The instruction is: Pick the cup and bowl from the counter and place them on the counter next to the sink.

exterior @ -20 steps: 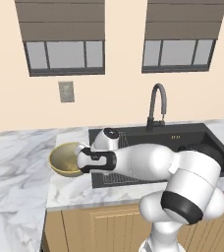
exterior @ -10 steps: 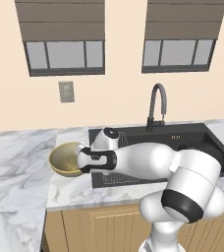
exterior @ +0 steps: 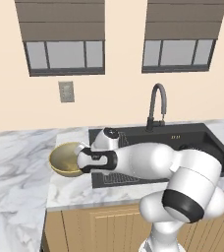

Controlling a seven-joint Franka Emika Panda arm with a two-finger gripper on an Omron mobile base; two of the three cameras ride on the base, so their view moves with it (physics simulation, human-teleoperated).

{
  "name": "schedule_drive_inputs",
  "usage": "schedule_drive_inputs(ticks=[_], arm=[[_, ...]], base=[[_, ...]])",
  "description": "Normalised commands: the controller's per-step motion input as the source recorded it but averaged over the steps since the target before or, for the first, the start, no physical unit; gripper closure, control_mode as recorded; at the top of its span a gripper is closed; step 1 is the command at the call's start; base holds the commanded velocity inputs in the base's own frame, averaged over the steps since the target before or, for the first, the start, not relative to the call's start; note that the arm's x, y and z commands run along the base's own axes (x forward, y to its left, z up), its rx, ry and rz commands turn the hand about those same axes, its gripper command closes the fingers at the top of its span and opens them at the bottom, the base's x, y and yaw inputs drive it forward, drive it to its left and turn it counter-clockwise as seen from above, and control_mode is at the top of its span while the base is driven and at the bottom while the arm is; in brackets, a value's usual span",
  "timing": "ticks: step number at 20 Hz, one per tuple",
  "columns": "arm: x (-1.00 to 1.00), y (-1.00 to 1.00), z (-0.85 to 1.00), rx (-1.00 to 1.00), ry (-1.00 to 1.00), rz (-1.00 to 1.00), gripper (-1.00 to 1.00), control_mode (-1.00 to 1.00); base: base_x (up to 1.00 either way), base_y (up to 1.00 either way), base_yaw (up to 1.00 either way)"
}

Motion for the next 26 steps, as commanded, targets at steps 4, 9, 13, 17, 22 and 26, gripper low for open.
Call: schedule_drive_inputs(ticks=[4, 9, 13, 17, 22, 26], arm=[[-0.24, -0.01, 0.11, 0.00, 0.00, 0.00, -1.00, -1.00], [-0.38, 0.00, 0.43, -0.01, 0.00, 0.00, -1.00, -1.00], [-0.39, -0.02, 0.46, -0.01, 0.00, 0.00, -1.00, -1.00], [-0.06, -0.32, 0.43, -0.01, 0.00, -0.03, -1.00, -1.00], [0.29, -0.30, 0.59, -0.10, 0.10, -0.09, -1.00, -1.00], [0.09, -0.32, 0.72, -0.16, 0.25, -0.02, -1.00, -1.00]], base=[[0.00, 0.00, 0.00], [0.00, 0.00, 0.00], [0.00, 0.00, 0.00], [0.00, 0.00, 0.00], [0.00, 0.00, 0.00], [0.00, 0.00, 0.00]])
